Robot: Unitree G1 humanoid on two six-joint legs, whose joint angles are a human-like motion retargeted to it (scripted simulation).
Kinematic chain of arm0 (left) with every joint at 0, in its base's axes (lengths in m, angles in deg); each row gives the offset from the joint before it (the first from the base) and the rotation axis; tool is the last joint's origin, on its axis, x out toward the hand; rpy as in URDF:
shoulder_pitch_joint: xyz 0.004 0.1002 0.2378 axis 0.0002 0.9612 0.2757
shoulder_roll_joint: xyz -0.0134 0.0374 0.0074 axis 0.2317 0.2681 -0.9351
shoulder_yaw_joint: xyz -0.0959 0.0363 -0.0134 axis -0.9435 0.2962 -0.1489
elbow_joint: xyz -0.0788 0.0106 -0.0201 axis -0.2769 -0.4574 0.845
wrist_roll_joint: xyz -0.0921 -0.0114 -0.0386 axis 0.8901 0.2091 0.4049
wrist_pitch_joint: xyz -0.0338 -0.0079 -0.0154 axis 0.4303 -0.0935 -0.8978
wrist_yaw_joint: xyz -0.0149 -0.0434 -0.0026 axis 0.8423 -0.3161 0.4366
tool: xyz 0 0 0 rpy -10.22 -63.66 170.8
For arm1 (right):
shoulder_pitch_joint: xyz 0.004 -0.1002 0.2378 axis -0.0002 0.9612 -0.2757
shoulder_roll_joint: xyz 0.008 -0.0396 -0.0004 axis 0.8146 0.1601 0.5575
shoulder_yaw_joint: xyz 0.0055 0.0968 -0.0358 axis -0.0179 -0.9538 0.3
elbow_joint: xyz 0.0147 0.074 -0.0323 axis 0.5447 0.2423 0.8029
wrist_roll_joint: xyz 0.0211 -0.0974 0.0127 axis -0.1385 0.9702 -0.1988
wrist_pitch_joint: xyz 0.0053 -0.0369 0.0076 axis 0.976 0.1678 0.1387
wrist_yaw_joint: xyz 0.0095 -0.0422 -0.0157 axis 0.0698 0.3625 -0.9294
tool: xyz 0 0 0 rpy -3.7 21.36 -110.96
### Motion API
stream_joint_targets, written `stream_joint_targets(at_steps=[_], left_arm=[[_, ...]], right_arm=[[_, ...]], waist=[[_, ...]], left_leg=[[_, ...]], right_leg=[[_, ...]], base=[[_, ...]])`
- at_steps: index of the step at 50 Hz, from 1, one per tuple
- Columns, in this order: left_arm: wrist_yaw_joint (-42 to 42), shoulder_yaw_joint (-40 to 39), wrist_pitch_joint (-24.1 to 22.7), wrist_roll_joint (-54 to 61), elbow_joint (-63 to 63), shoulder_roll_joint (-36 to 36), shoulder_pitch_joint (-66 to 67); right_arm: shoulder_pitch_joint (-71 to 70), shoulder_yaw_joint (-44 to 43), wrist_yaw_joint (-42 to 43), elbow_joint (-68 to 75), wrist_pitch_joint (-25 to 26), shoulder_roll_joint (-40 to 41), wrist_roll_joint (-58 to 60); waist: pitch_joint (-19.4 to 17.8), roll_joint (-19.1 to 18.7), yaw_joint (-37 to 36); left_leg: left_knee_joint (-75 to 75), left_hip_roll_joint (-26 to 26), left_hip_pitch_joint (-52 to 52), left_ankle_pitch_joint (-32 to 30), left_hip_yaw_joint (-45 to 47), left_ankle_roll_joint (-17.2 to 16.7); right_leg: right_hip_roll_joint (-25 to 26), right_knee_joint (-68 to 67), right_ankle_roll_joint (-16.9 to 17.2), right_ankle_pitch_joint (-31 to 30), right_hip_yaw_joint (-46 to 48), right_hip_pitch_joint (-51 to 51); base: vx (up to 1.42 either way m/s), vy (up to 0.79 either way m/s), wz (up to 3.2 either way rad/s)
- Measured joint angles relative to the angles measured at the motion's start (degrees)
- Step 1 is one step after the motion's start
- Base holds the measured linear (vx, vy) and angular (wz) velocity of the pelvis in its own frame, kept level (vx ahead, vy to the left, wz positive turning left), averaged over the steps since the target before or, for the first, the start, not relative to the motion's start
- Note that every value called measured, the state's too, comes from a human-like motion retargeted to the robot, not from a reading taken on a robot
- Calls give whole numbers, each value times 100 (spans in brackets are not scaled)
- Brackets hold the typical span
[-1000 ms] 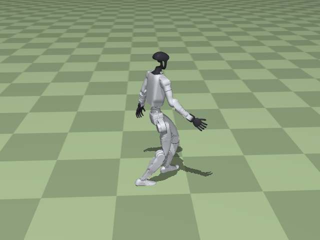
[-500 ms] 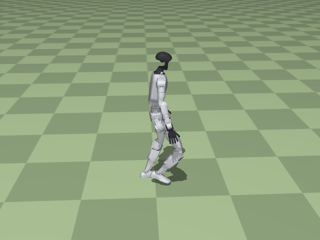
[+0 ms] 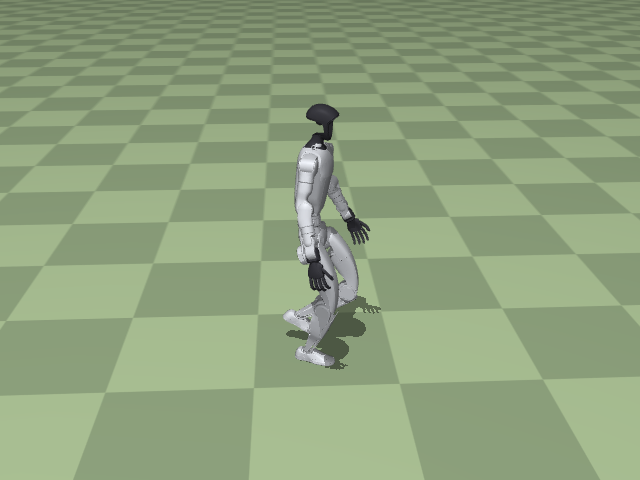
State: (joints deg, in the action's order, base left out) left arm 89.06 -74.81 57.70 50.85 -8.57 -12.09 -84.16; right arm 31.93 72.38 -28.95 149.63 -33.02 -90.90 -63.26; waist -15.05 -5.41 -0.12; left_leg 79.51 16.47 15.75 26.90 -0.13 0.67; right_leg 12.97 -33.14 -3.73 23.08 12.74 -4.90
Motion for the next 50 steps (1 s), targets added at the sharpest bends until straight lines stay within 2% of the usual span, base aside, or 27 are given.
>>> stream_joint_targets(at_steps=[3, 8, 10, 11, 13, 15, 17, 18, 20, 24, 26, 28, 30, 32, 34, 37, 39, 42, 45, 47, 50], left_arm=[[-95, -43, 67, -105, -159, -4, 150], [-289, -32, 174, -215, -552, -14, 440], [-308, -29, 215, -195, -698, -34, 599], [-340, -48, 227, -159, -796, -2, 631], [-372, -78, 258, -105, -919, 45, 736], [-424, -156, 281, -60, -1018, 179, 736], [-369, -186, 288, -42, -1047, 317, 761], [-339, -228, 294, -29, -1070, 425, 703], [-237, -247, 271, -5, -1061, 589, 665], [-30, -251, 107, 67, -963, 968, 254], [55, -195, -5, 62, -859, 1080, 54], [104, -160, -88, 53, -743, 1096, -72], [122, -133, -124, 83, -640, 1044, -154], [95, -95, -138, 118, -579, 904, -116], [33, -19, -132, 115, -507, 738, -24], [-90, 130, -72, -25, -334, 482, 106], [-126, 216, -23, -199, -231, 358, 158], [-77, 294, 61, -520, -67, 239, 146], [-12, 336, 81, -681, -76, 190, 209], [6, 386, 102, -679, -254, 151, 252], [25, 435, 160, -585, -560, 68, 351]], right_arm=[[-138, 64, -62, -322, -30, -54, -98], [-230, 133, -131, -484, -57, -65, -265], [-202, 93, -92, -433, -61, -24, -286], [-227, 45, -84, -370, -54, -14, -317], [-221, -54, -56, -280, -42, 11, -379], [-309, -151, -52, -145, -12, -8, -495], [-237, -272, 19, -12, -5, -21, -569], [-262, -326, 49, 105, -7, -49, -613], [-123, -456, 127, 302, 11, -72, -663], [19, -742, 228, 909, 85, -177, -591], [153, -847, 259, 1149, 153, -207, -493], [306, -890, 277, 1319, 210, -212, -431], [393, -928, 258, 1464, 245, -231, -379], [460, -906, 299, 1493, 232, -237, -396], [490, -862, 354, 1430, 192, -264, -424], [462, -819, 472, 1198, 133, -367, -389], [376, -757, 592, 1054, 112, -451, -279], [135, -675, 793, 841, 149, -562, -21], [-27, -556, 899, 624, 125, -581, 110], [-96, -448, 890, 483, 80, -568, 121], [-170, -269, 811, 324, 39, -495, 111]], waist=[[-13, 341, -317], [133, 1058, -545], [184, 1174, -504], [223, 1349, -456], [259, 1520, -303], [339, 1648, -140], [342, 1652, 97], [393, 1613, 202], [385, 1604, 434], [481, 1208, 691], [568, 1078, 719], [649, 1082, 742], [756, 884, 666], [819, 836, 648], [849, 560, 570], [865, -113, 291], [829, -189, 71], [771, -137, -309], [742, 142, -590], [750, 442, -657], [795, 980, -573]], left_leg=[[-1283, -676, 403, 393, -287, 50], [-3469, -2167, 334, -26, -1077, -108], [-3455, -2374, 245, 24, -1067, -69], [-3778, -2491, 10, -20, -884, 10], [-3896, -2563, -277, 127, -502, 138], [-4566, -2568, -761, 73, -52, 244], [-4620, -2529, -1042, 237, 298, 314], [-5098, -2494, -1340, 140, 459, 331], [-5139, -2471, -1607, 259, 762, 332], [-6345, -2215, -2489, 34, 1258, 195], [-6545, -2137, -2725, -17, 1592, 106], [-6372, -2116, -2843, -72, 1862, 12], [-5720, -1767, -2761, -119, 1934, -147], [-4739, -1399, -2582, -580, 1967, -263], [-3158, -628, -2091, -1096, 1839, -349], [-883, 667, -1113, -1770, 1263, -326], [-59, 821, -629, -1607, 975, -84], [282, 544, 199, -735, 642, 196], [-752, -203, 761, 68, 624, 298], [-2048, -953, 874, 193, 626, 232], [-3636, -2107, 646, -108, 556, 242]], right_leg=[[-151, -105, 58, 317, -628, 240], [-680, -1031, 107, 1082, -1632, 38], [-808, -1627, 167, 1233, -1759, -101], [-1051, -2041, 297, 1162, -1804, -259], [-1543, -2958, 522, 699, -1614, -591], [-2257, -3955, 528, 226, -1336, -1243], [-2799, -4590, 553, 30, -1072, -1734], [-3001, -4711, 557, -39, -994, -2083], [-3505, -4727, 574, 61, -799, -2531], [-3826, -3276, 698, 98, -170, -3156], [-3821, -2366, 834, 65, 159, -3224], [-3896, -1998, 897, 59, 329, -3269], [-3555, -1643, 780, -68, 625, -3001], [-3305, -1708, 631, -69, 601, -2820], [-2663, -1539, 393, -32, 668, -2470], [-1306, -935, -24, -35, 767, -1871], [-857, -878, -139, 126, 509, -1572], [-481, -560, -173, 299, 30, -1010], [-609, -620, -61, 547, -467, -554], [-930, -913, 118, 671, -697, -391], [-1587, -1956, 435, 824, -1045, -454]], base=[[61, -2, -174], [57, 2, -171], [50, 7, -173], [50, 8, -178], [48, 8, -183], [46, 9, -197], [47, 8, -176], [49, 5, -167], [50, 1, -148], [56, -9, -132], [53, -20, -128], [52, -26, -135], [58, -30, -161], [57, -31, -163], [53, -31, -178], [57, -24, -200], [67, -11, -186], [75, 0, -154], [84, 9, -119], [86, 11, -88], [82, 11, -72]])
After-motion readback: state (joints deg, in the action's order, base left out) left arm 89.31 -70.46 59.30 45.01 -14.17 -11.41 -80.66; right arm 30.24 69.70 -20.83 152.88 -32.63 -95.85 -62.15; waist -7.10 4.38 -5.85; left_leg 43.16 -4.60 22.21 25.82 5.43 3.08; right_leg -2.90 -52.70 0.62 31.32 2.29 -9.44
